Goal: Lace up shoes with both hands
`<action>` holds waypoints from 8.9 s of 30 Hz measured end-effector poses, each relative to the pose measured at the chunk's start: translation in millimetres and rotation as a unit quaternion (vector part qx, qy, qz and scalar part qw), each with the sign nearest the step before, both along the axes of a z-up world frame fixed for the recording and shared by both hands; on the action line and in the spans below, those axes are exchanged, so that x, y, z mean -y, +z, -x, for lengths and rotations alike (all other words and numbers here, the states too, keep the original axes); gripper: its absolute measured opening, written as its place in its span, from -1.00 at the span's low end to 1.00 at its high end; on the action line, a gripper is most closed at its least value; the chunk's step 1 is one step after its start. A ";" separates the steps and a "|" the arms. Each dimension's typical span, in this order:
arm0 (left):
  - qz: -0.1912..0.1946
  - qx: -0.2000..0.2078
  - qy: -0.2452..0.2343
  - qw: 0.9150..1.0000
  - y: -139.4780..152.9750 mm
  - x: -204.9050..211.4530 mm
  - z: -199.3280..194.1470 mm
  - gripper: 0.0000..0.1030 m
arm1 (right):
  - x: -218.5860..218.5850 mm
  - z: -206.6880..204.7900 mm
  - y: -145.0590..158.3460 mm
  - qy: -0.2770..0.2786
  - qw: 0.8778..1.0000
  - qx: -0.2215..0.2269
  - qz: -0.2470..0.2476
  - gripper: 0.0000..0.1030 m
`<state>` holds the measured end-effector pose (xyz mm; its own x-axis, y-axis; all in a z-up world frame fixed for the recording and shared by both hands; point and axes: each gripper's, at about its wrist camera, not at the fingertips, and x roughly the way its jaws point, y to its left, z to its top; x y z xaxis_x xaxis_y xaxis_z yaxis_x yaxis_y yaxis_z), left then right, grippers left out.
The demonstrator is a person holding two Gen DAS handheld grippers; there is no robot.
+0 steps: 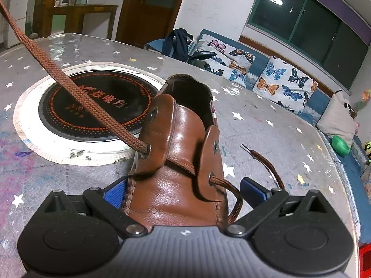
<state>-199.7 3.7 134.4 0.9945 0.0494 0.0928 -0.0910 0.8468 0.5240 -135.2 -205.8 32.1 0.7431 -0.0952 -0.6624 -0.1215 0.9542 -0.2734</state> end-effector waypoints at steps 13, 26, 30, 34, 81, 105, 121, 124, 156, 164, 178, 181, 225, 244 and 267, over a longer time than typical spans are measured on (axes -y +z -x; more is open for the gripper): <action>-0.016 0.002 0.004 1.000 6.4 5.8 0.3 -0.96 | 6.1 -0.5 0.0 0.008 1.000 -0.001 -0.015 0.97; -0.031 0.000 -0.005 1.000 11.3 19.7 1.3 -0.96 | 17.7 5.6 5.4 0.029 0.999 -0.001 -0.045 0.97; -0.035 -0.008 -0.018 0.999 9.3 30.4 -1.2 -0.96 | 26.1 10.8 11.1 0.041 0.997 0.001 -0.067 0.97; -0.033 -0.028 -0.036 0.998 3.6 43.8 -4.2 -0.96 | 39.3 20.2 20.7 0.062 0.994 0.007 -0.094 0.96; -0.166 -0.265 -0.215 0.925 -76.9 210.8 -71.5 -0.94 | 157.0 25.3 32.1 0.046 0.968 0.073 -0.234 0.43; -0.277 -0.295 -0.251 0.879 -98.1 225.4 -82.4 -0.95 | 169.4 24.1 25.2 0.035 0.963 0.069 -0.259 0.44; -0.340 -0.288 -0.266 0.855 -103.6 229.0 -83.7 -0.95 | 170.7 24.4 24.5 0.037 0.962 0.070 -0.263 0.44; -0.348 -0.289 -0.269 0.850 -104.2 229.6 -84.1 -0.95 | 172.5 24.5 24.0 0.035 0.961 0.070 -0.266 0.44; -0.244 -0.285 -0.247 0.893 -95.8 235.6 -84.8 -0.93 | 140.3 12.5 43.9 0.214 0.970 0.052 -0.101 -0.45; -0.228 -0.289 -0.250 0.895 -93.3 237.8 -80.6 -0.88 | 114.0 9.8 33.5 0.303 0.951 0.057 0.013 -0.82; -0.222 -0.286 -0.257 0.896 -89.1 236.6 -68.0 -0.85 | 130.6 12.2 31.4 0.272 0.957 0.081 0.065 -0.87; -0.222 -0.285 -0.257 0.896 -89.7 237.3 -67.8 -0.86 | 123.6 18.7 33.7 0.301 0.946 0.086 0.080 -0.62; -0.020 -0.374 -0.227 0.899 -77.7 161.4 -45.5 -0.60 | 146.3 -43.2 138.9 0.167 0.926 0.261 0.213 -0.98; -0.021 -0.369 -0.231 0.900 -76.5 166.5 -46.3 -0.60 | 180.0 -103.7 129.4 0.111 0.968 0.192 0.120 -0.64; -0.016 -0.364 -0.233 0.901 -75.9 171.2 -45.9 -0.55 | 244.9 -99.1 15.9 0.097 0.991 -0.063 -0.062 -0.30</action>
<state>-153.7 -167.4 58.5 0.7040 -0.3809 -0.5995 0.6494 0.6870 0.3261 -36.1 -450.7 48.0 0.6496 0.1285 -0.7494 -0.3315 0.9349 -0.1270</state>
